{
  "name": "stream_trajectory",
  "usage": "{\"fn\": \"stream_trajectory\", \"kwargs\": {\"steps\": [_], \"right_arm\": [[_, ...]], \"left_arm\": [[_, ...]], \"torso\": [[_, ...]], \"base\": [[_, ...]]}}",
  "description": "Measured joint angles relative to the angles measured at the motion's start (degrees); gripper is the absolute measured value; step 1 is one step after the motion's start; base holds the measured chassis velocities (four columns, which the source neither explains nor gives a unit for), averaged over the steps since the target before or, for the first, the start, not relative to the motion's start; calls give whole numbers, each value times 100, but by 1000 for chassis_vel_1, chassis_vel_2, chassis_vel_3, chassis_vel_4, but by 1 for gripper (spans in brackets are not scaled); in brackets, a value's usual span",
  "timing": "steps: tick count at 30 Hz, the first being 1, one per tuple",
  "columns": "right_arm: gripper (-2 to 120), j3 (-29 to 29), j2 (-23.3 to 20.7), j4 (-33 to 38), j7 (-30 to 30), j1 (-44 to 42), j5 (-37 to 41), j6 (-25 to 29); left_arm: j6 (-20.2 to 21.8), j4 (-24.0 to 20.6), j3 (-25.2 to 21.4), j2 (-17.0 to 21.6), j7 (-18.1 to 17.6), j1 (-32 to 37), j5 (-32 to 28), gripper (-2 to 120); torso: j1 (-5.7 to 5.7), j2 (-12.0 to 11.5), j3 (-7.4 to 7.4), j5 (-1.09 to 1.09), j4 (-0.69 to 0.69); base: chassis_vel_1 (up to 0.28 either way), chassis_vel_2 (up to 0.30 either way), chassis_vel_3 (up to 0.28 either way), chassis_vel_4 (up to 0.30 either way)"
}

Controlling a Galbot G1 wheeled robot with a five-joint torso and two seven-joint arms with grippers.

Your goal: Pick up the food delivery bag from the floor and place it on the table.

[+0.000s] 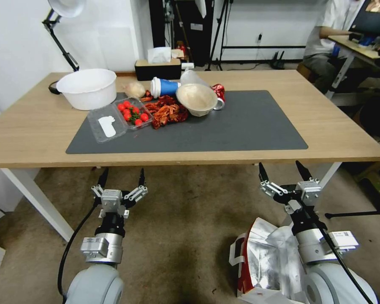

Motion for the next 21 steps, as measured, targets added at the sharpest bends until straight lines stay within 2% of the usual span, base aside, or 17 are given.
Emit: {"fn": "stream_trajectory", "kwargs": {"steps": [21], "right_arm": [[100, 199, -16, -110, -57, -48, 162, 51]], "left_arm": [[20, 61, 57, -12, 48, 3, 105, 99]], "torso": [[-188, -486, -296, 0, 0]], "base": [[0, 0, 0, 0]]}}
